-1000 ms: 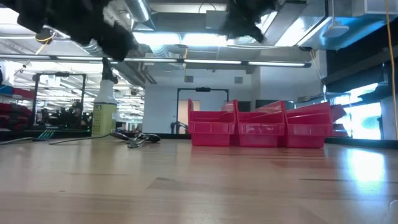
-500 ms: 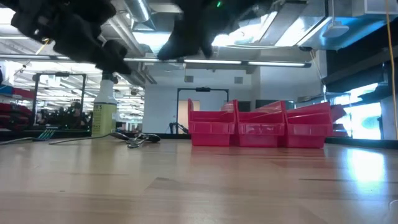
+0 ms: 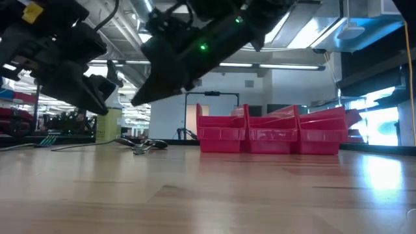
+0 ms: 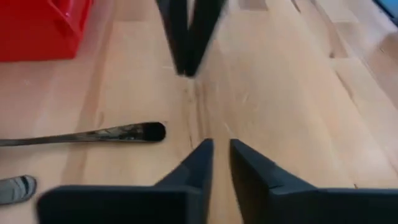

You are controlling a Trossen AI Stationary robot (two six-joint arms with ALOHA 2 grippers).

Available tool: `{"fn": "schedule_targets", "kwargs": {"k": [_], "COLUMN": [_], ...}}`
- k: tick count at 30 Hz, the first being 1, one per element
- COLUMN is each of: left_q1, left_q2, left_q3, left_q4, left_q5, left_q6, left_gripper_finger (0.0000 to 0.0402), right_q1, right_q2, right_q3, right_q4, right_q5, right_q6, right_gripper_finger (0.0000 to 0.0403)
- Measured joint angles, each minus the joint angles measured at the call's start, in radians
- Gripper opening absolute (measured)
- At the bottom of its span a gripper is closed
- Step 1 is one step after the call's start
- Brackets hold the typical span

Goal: Sort silverware
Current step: Put the black spoon into the middle red silverware bin

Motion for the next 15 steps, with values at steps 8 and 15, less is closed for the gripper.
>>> {"fn": "schedule_targets", "kwargs": {"k": [8, 15], "left_q1": [0.000, 0.001], "left_q2": [0.000, 0.000], "left_q3": [0.000, 0.000], "left_q4": [0.001, -0.006], "left_q5": [-0.080, -0.080], "left_q6": [0.005, -0.001], "left_gripper_finger": [0.0001, 0.0001], "right_q1": [-0.008, -0.014], "right_q2": [0.117, 0.145], "right_q3": [0.155, 0.211], "right_q4": [-0.130, -0.258], "right_q5": [0.118, 0.165], "right_q6": [-0.066, -0.068], "right_gripper_finger": [0.0000, 0.0000]}}
